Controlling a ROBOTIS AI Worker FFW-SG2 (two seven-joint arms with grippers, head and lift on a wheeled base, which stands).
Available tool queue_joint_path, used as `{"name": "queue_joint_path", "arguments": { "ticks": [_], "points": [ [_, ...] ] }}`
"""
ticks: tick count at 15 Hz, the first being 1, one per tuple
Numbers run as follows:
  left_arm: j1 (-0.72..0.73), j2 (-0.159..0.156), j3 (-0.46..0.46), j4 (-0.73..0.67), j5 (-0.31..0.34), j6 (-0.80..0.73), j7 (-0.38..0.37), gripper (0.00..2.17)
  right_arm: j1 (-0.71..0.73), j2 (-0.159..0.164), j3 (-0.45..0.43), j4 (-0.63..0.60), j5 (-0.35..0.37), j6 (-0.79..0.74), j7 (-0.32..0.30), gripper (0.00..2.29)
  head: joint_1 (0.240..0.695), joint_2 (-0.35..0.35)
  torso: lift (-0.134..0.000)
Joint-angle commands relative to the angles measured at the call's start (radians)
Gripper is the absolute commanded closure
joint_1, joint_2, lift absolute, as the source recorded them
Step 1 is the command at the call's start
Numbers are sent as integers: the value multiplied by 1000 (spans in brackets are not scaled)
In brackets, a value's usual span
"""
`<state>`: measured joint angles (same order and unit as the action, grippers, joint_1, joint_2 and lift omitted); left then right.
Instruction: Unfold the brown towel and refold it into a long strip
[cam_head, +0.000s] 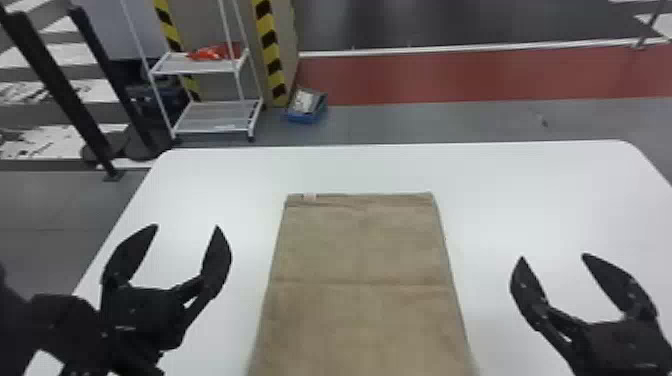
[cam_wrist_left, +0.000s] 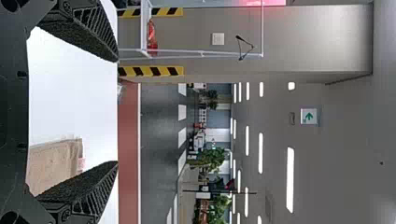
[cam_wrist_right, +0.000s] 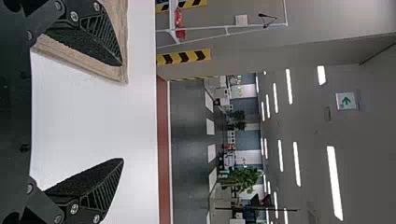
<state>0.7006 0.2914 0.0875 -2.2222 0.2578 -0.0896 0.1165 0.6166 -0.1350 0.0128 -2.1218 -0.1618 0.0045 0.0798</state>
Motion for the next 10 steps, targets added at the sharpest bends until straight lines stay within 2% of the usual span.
{"name": "queue_joint_path", "arguments": {
  "ticks": [1,10],
  "points": [
    [-6,2,-2,6,0,0,0,107,0,0,-2,0,-1,1,0,171,695,117,-123],
    [-58,8,-18,65,3,12,0,103,-34,2,-7,59,2,-2,0,191,695,112,-123]
  ]
}}
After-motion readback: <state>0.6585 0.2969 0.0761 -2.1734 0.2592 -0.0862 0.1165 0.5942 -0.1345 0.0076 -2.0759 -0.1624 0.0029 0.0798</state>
